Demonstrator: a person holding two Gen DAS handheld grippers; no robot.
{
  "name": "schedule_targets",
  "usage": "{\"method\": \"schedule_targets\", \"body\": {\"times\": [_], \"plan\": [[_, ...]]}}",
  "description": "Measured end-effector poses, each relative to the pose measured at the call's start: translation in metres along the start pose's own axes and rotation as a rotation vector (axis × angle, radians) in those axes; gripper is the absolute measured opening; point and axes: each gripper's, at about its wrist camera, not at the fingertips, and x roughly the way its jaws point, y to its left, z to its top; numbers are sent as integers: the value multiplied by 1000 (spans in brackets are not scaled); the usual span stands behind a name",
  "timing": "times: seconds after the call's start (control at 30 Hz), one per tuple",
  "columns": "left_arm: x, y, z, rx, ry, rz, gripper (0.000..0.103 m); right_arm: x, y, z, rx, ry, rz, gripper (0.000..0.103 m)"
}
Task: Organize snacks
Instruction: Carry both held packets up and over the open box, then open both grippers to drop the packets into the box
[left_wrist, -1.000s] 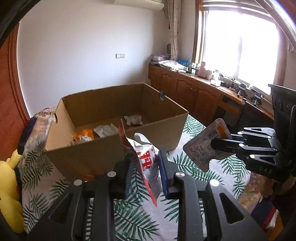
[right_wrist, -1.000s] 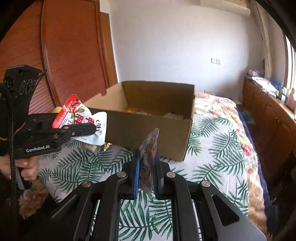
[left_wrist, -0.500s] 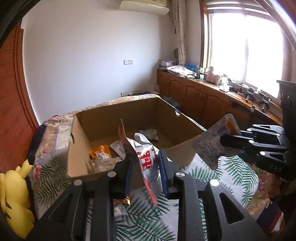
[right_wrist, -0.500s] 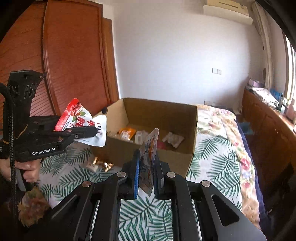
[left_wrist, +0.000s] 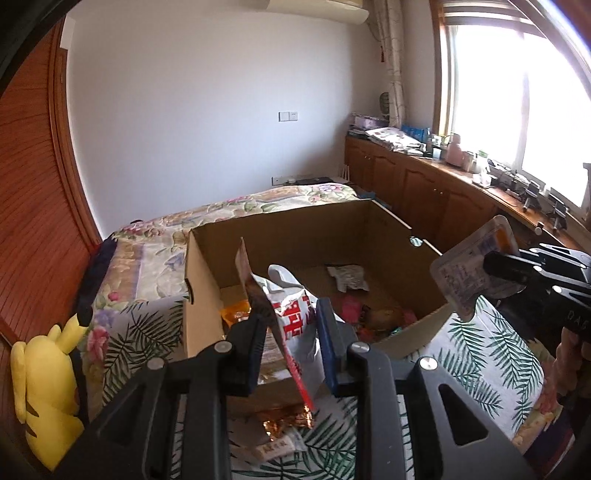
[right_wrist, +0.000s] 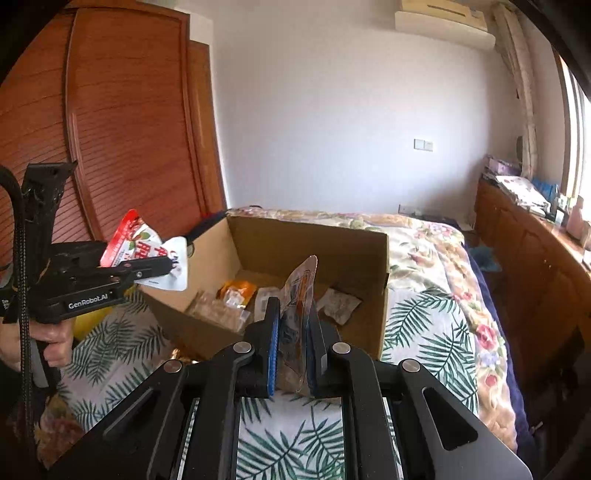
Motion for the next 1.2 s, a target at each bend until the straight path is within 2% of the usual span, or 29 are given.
{"method": "schedule_targets", "body": {"times": [0.27, 0.67, 0.97, 1.13, 1.2], "plan": [[27, 13, -5, -27, 52, 19, 25, 29, -12, 2, 80, 21, -10, 9], [50, 19, -21, -37, 90, 23, 25, 62, -17, -4, 137, 70, -45, 9], [55, 17, -27, -33, 105, 19, 28, 81, -7, -15, 68, 118, -88, 10], [51, 16, -27, -26, 100, 11, 32, 82, -8, -20, 78, 127, -76, 21], [48, 14, -28, -19, 89, 13, 34, 82, -7, -23, 74, 129, -72, 22]]}}
